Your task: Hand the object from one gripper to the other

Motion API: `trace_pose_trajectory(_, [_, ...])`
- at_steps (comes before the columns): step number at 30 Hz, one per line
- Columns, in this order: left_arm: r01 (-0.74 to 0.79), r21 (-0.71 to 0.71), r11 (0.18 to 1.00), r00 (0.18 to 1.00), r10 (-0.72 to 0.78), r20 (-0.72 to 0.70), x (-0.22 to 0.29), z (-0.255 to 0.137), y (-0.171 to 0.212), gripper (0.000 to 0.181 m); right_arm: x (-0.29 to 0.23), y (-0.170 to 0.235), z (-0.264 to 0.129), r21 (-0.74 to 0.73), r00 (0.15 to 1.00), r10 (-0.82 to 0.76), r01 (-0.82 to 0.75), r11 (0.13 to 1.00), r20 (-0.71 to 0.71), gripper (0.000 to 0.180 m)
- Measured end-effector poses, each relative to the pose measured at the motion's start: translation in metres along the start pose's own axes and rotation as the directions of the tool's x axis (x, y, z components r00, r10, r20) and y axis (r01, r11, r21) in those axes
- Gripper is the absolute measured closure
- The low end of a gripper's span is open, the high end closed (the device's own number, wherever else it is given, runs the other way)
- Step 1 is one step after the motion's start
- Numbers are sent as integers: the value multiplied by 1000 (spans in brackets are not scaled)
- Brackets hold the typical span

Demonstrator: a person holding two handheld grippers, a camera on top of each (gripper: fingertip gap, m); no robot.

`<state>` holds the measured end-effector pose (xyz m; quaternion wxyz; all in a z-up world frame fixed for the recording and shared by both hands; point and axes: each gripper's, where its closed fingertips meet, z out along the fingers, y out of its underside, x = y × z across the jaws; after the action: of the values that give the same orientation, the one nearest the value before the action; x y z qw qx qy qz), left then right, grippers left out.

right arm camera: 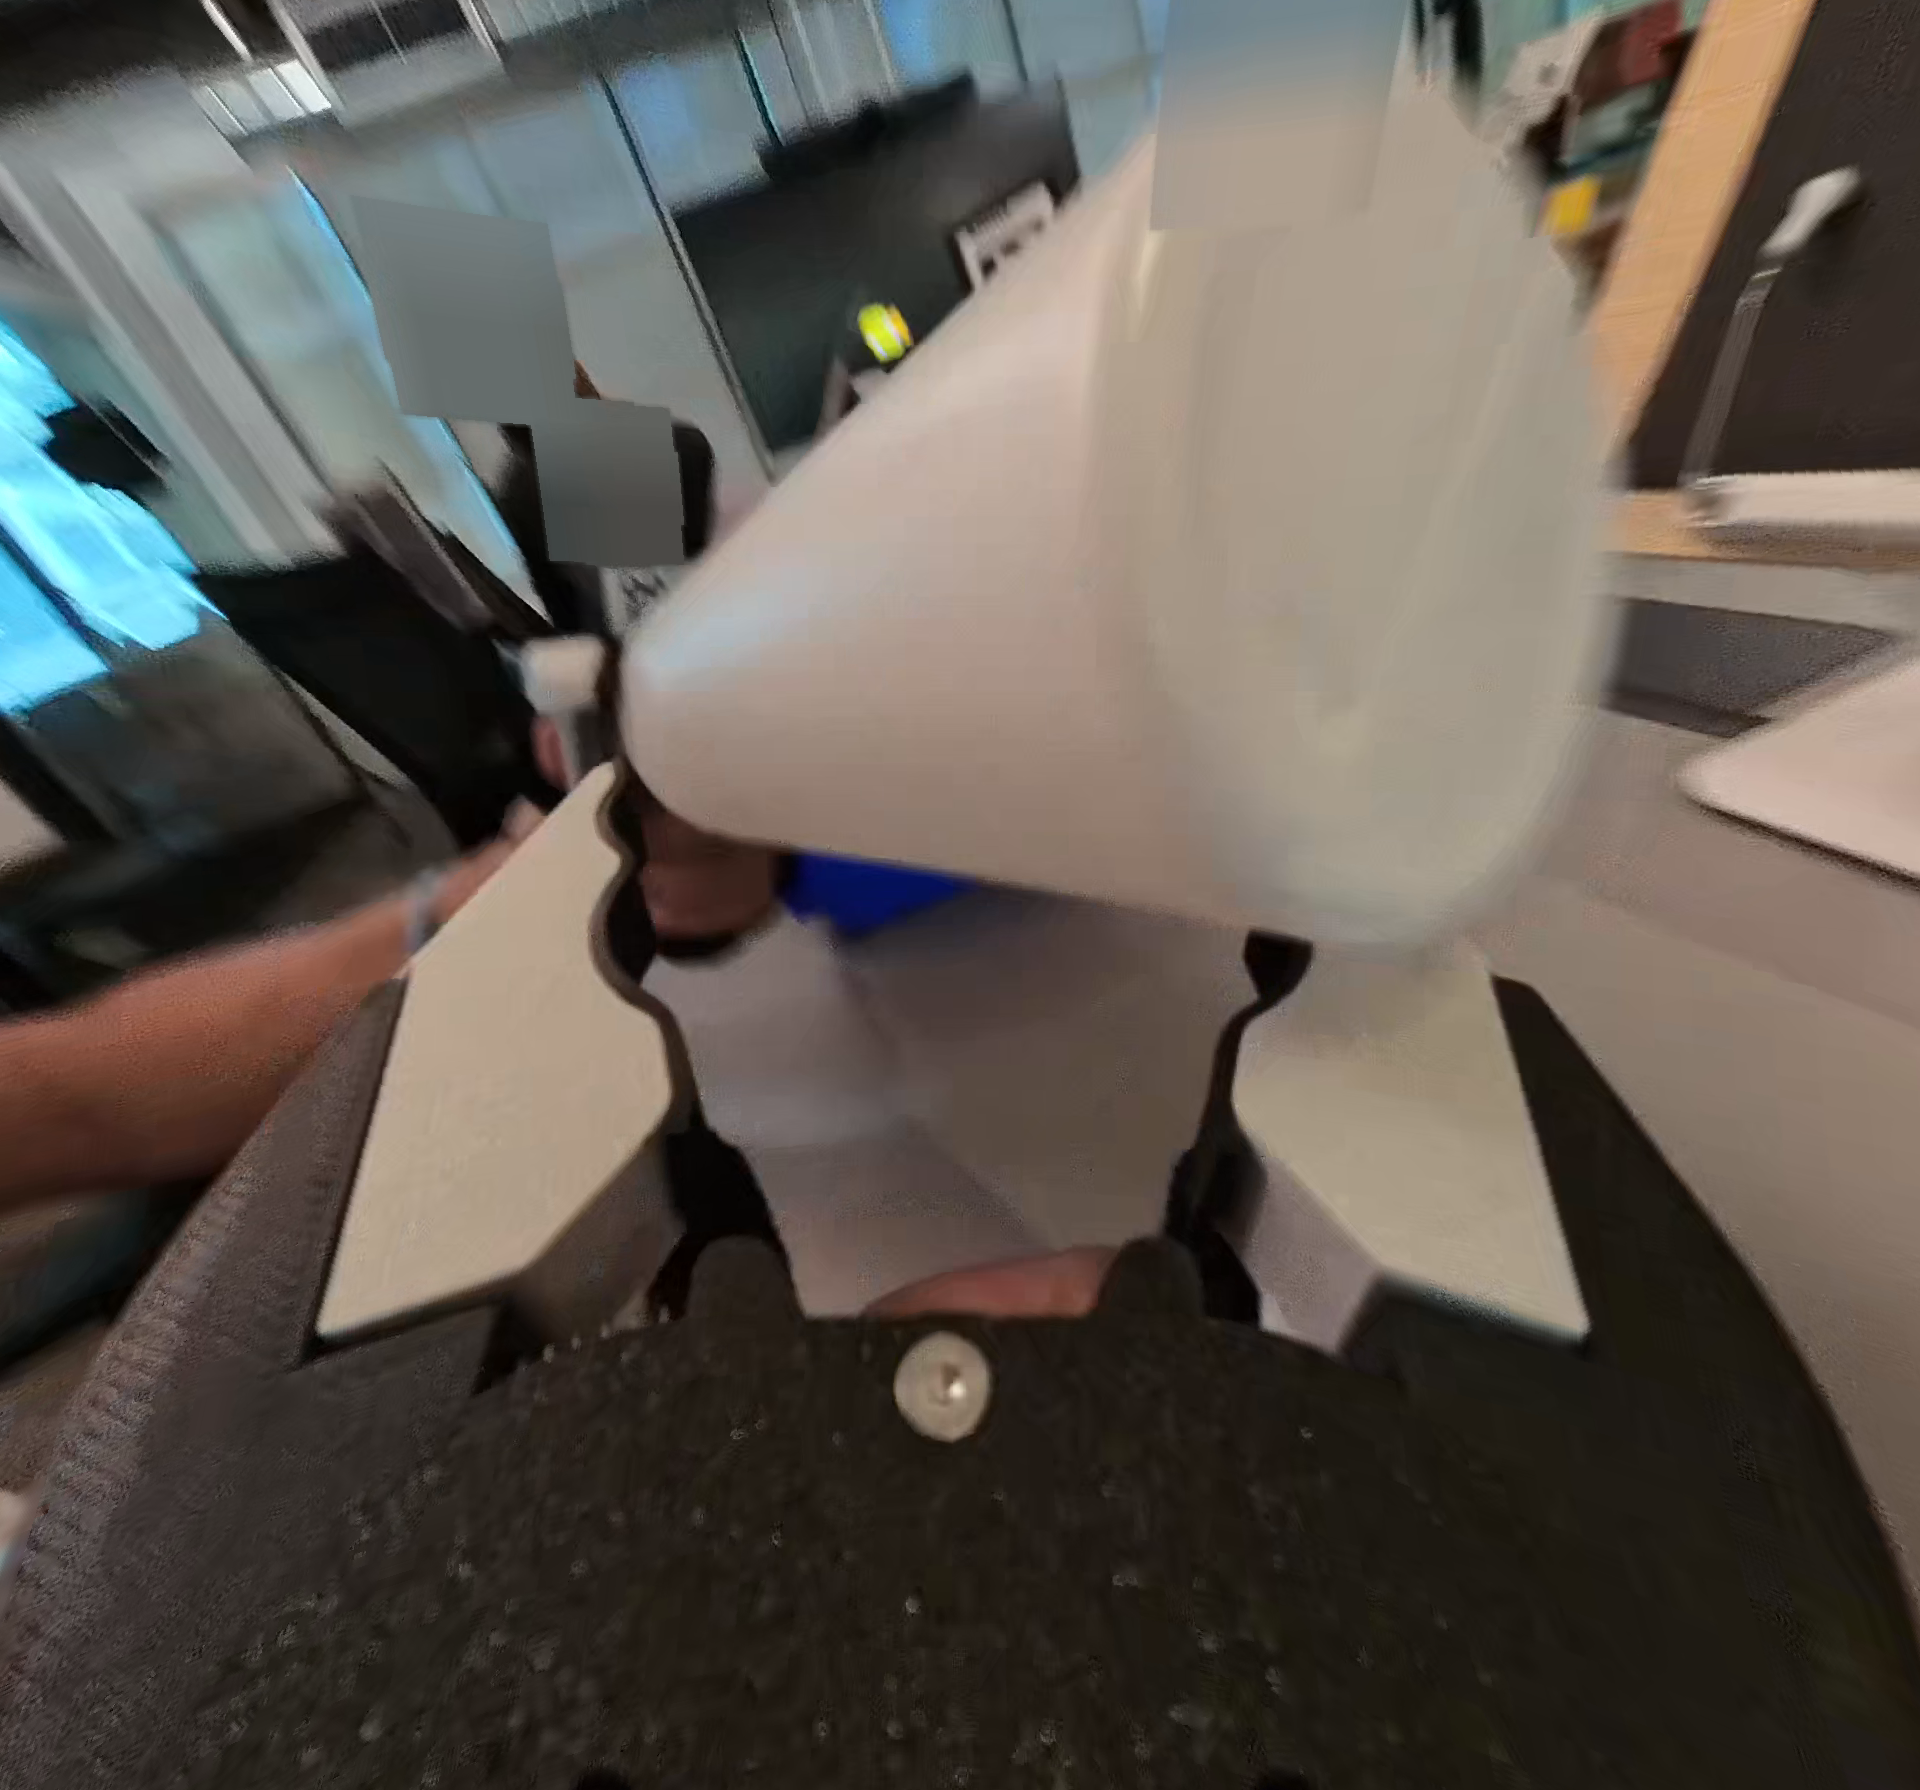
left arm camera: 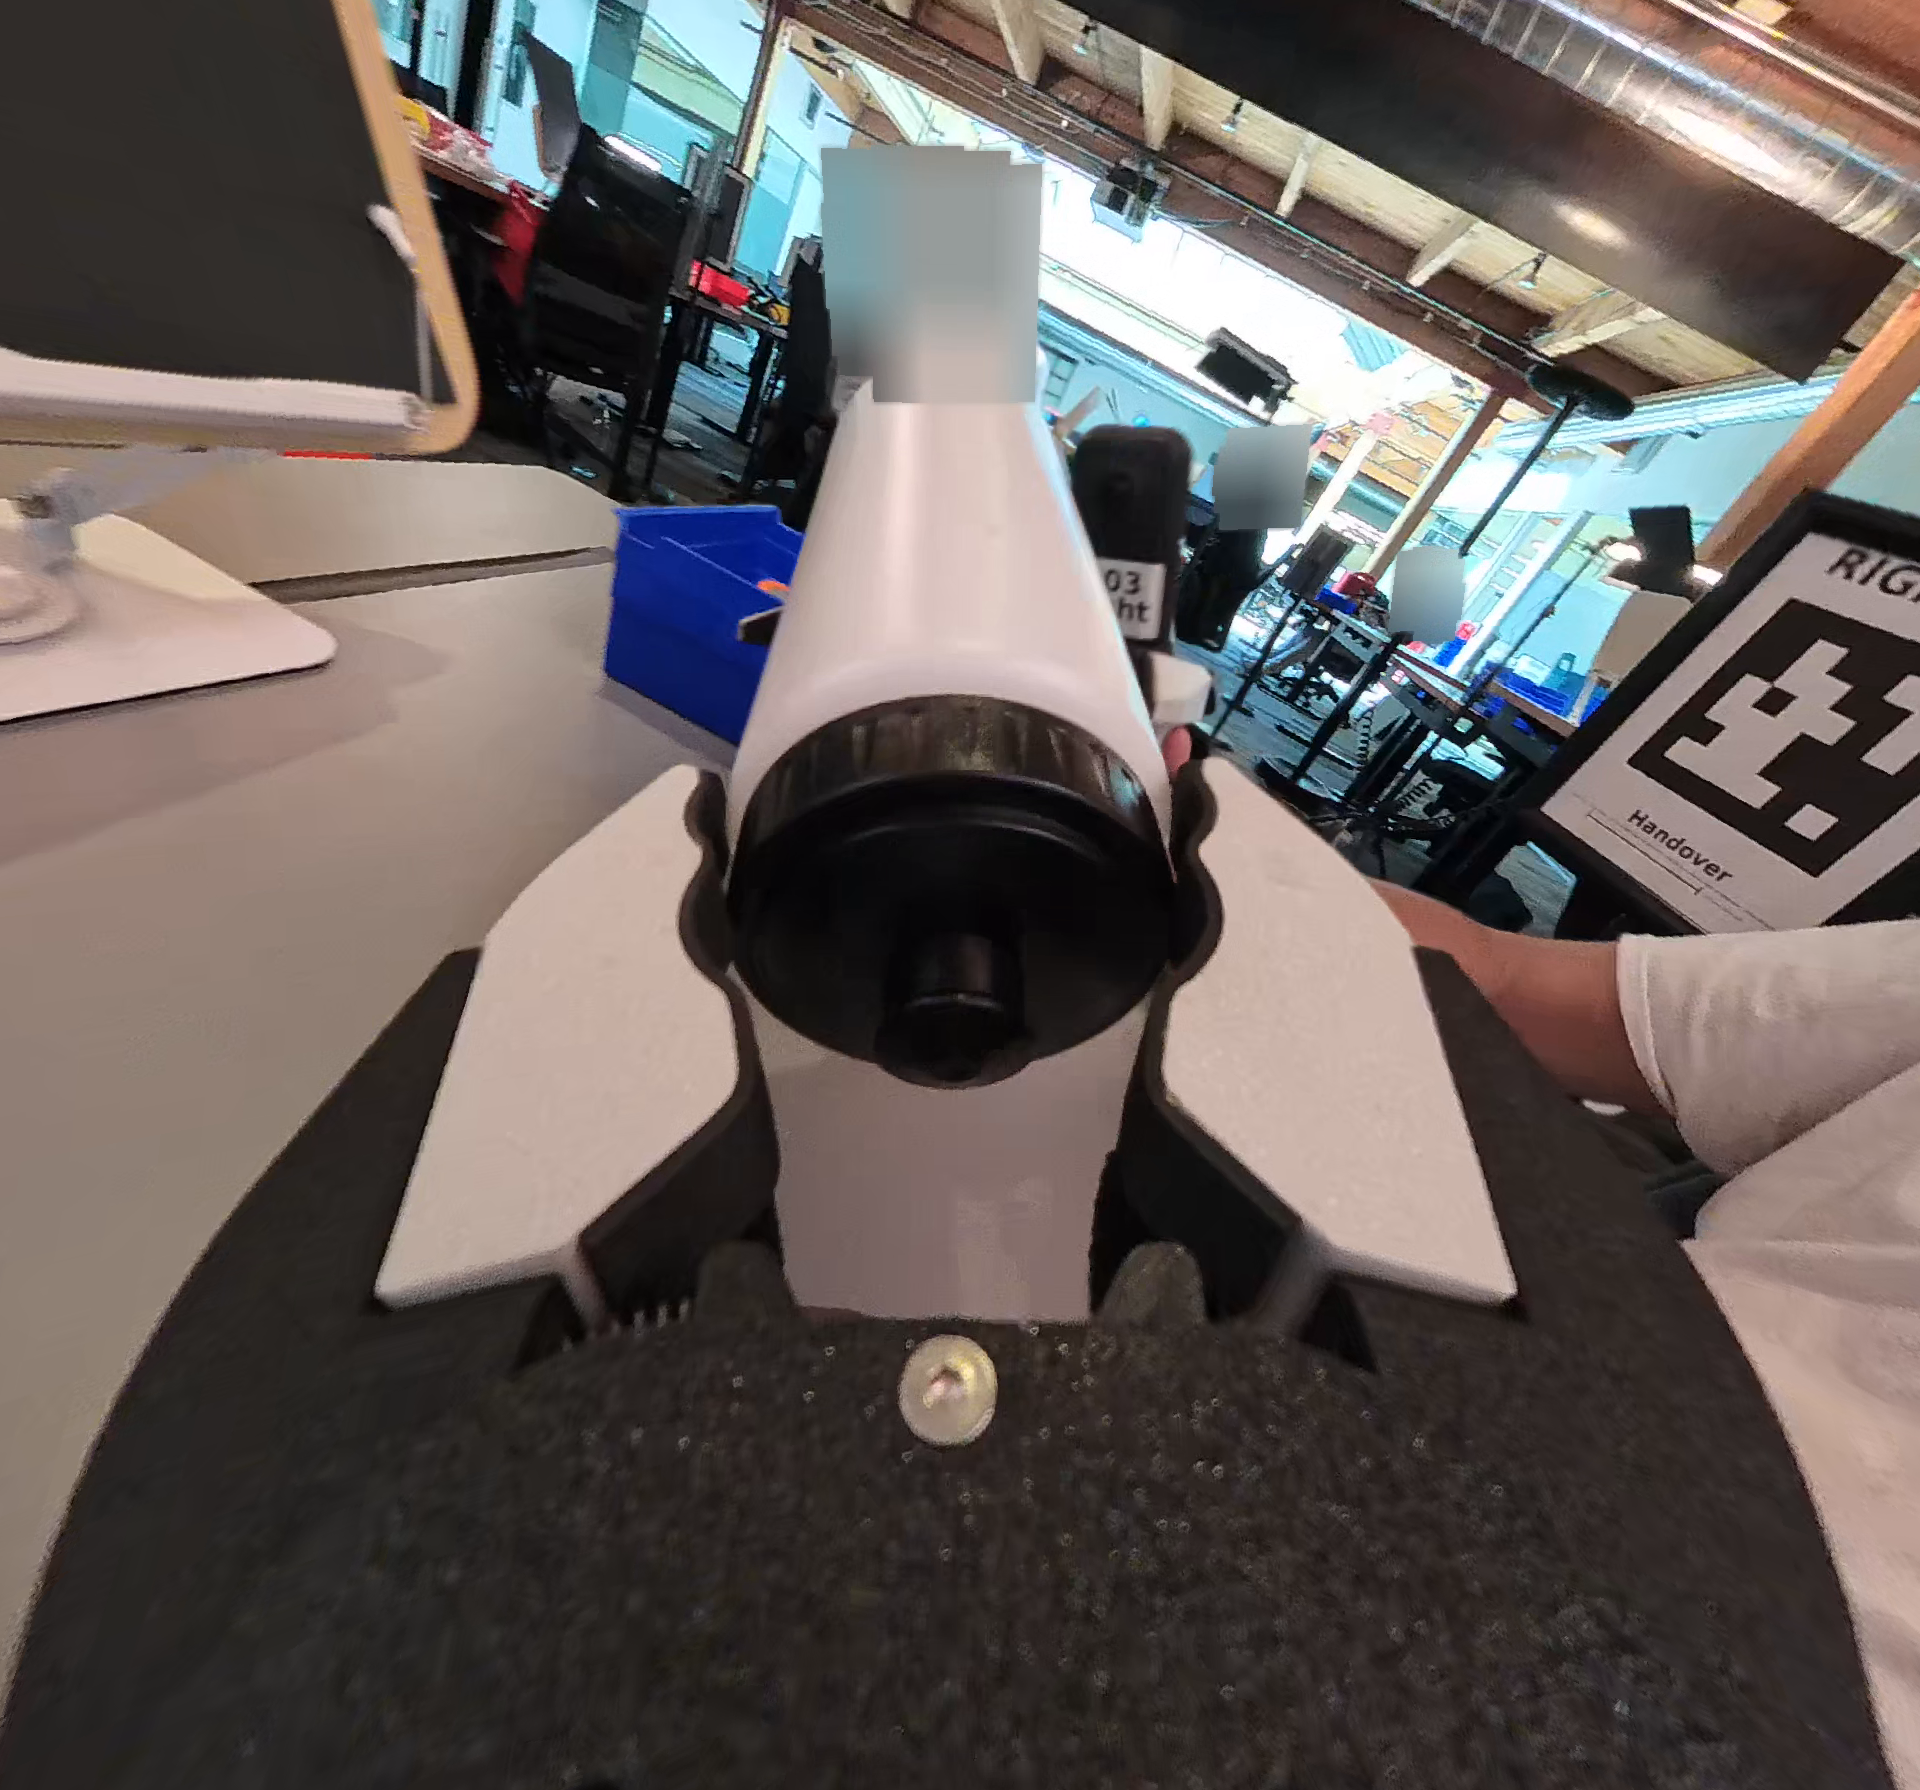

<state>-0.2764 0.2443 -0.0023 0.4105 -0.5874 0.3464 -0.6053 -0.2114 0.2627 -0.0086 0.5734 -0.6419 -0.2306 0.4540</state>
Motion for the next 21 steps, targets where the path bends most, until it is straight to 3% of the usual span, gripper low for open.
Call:
trace_pose_trajectory(5, [2,-27,1000,995,0,100,-22,-28,-15,100,48,-26,-53,-178,949,-250,216,960,-195,63])
trace_pose_trajectory(9, [-52,-179,982,988,77,136,-21,-23,-11,104,26,-29,-53,-298,897,-416,362,883,-146,64])
trace_pose_trajectory(12, [-126,-197,972,984,147,99,-5,-17,-39,181,-14,-1,-20,-357,882,-472,437,825,-11,63])
trace_pose_trajectory(15, [-218,-315,924,965,253,74,9,-7,-56,181,-38,41,10,-413,913,-396,400,818,100,61])
trace_pose_trajectory(17, [-254,-375,892,950,302,75,17,-3,-57,181,-30,74,12,-546,915,-385,386,744,122,55])
trace_pose_trajectory(21, [-291,-369,883,926,357,124,34,-4,-28,179,-13,43,6,-491,925,-378,347,799,39,67])
